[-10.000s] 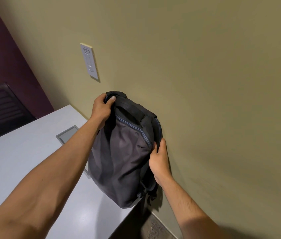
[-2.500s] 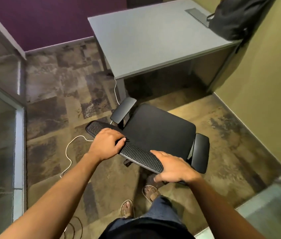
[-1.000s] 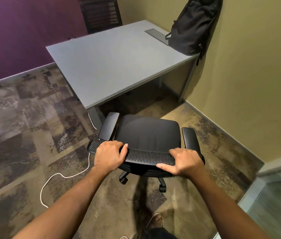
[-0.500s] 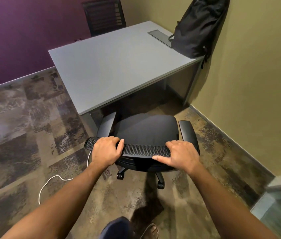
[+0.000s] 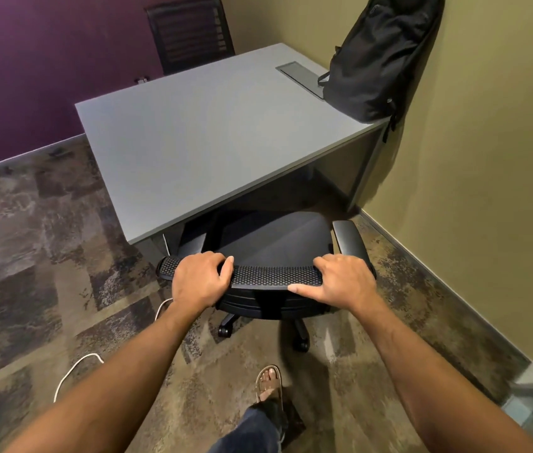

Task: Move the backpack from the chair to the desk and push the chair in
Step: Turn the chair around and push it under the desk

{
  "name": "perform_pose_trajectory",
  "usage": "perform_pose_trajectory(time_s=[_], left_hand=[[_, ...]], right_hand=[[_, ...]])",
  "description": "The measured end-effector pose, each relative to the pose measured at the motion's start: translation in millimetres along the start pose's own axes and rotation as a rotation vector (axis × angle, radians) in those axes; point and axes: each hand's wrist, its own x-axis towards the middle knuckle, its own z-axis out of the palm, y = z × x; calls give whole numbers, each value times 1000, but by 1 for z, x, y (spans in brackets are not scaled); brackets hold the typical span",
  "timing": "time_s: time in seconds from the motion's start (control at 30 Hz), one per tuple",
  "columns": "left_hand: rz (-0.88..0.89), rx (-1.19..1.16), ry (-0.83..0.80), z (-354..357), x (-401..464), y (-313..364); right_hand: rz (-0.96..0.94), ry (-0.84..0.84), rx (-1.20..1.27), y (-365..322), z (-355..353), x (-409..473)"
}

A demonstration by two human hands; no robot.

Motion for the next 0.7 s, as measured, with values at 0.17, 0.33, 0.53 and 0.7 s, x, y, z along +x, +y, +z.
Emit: perform_pose_trajectory(time_s=[0.17,0.33,0.53,0.7], left_hand=[[-34,-7,-25,8,42,8],[-45,-3,-31,13,86,13],[-67,-1,-61,23,132,16],[-112,-5,-82,29,163,26]], right_hand=[[-35,-26,-19,31,8,39],[-63,-68,-41,58,12,81],[-77,-117,-57,84,14,126],[-100,-153,-77,111,17,161]])
